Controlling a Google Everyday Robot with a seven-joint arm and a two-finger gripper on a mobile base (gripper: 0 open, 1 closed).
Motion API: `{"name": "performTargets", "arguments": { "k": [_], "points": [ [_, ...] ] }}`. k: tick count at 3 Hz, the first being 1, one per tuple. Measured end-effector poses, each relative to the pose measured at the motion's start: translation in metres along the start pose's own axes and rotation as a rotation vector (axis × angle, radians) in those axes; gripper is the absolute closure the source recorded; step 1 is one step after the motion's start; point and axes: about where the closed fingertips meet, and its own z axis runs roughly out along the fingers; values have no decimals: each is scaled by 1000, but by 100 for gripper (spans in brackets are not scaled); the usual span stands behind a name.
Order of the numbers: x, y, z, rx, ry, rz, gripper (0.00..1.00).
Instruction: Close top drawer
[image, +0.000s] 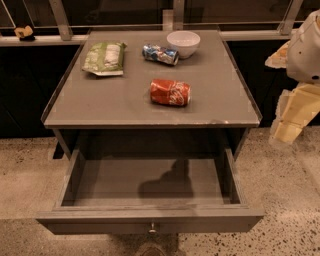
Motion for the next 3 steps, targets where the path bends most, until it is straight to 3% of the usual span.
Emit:
{"name": "performTargets", "arguments": {
  "k": [1,2,3],
  "points": [
    [0,0,0,0,0,0,0],
    [18,-3,-6,23,-14,47,0],
    [57,-3,-12,74,-30,124,0]
  ]
}}
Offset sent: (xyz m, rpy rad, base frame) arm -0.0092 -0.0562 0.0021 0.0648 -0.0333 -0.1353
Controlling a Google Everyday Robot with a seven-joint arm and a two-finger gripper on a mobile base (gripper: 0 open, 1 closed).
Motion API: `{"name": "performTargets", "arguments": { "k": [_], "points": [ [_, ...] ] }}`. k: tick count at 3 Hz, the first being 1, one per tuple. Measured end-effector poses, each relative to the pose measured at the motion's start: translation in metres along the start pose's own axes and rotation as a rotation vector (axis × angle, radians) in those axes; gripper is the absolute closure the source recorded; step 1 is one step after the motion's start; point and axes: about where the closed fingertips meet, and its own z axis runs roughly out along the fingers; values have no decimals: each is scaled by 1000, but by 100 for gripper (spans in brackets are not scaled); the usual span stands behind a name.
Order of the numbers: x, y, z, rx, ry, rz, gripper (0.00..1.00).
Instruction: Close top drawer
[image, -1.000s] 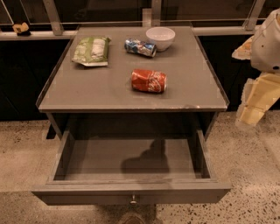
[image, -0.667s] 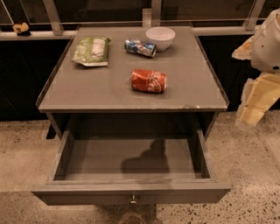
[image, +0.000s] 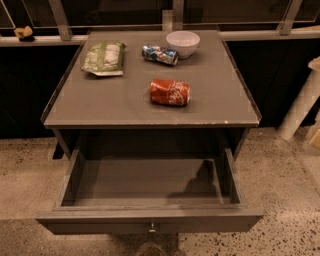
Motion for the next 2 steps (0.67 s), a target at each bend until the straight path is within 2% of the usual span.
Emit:
{"name": "performTargets", "arguments": {
  "k": [1,2],
  "points": [
    [47,-8,-6,66,-15,80,0],
    [71,-10,-12,121,-16,66,0]
  ]
}}
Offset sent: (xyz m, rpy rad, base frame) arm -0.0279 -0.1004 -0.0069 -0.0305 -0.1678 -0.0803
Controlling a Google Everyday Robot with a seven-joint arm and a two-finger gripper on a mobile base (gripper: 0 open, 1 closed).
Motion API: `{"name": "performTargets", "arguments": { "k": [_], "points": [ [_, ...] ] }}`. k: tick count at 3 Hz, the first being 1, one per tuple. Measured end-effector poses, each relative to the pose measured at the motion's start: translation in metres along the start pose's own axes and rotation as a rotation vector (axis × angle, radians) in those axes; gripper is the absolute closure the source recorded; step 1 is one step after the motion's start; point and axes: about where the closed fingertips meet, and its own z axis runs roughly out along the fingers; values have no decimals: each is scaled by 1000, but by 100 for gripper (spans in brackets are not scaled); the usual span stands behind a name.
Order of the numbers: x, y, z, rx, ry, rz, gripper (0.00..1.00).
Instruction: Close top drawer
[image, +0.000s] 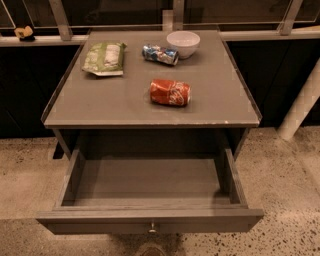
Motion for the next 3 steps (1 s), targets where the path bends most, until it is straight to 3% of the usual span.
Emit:
{"name": "performTargets", "arguments": {
  "k": [1,3],
  "points": [
    [-7,10,9,15,-33,-80,0],
    [-20,54,60,-16,-62,-140,0]
  ]
}}
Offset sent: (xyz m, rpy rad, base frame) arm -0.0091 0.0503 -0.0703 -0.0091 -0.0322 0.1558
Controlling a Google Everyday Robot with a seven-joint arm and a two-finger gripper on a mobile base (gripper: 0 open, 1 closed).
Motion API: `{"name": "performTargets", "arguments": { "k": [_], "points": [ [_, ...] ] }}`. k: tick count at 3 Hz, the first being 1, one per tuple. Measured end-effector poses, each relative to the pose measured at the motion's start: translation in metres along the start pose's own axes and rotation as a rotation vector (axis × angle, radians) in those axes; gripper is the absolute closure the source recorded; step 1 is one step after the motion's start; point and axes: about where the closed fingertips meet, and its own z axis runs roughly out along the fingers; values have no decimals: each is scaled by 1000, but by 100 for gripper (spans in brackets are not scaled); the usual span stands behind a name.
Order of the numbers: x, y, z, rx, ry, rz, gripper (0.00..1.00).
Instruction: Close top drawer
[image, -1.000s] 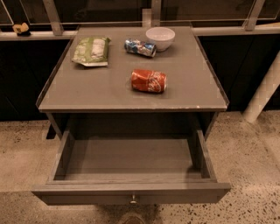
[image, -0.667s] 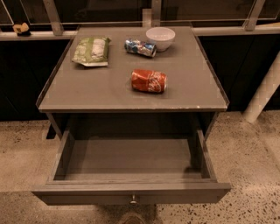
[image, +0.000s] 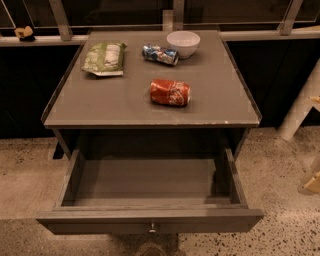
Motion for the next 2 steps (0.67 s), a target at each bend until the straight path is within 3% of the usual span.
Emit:
{"name": "performTargets", "arguments": {
  "k": [1,2],
  "points": [
    [0,0,1,0,0,-1,0],
    [-8,-4,-5,-32,29,37,0]
  ]
}}
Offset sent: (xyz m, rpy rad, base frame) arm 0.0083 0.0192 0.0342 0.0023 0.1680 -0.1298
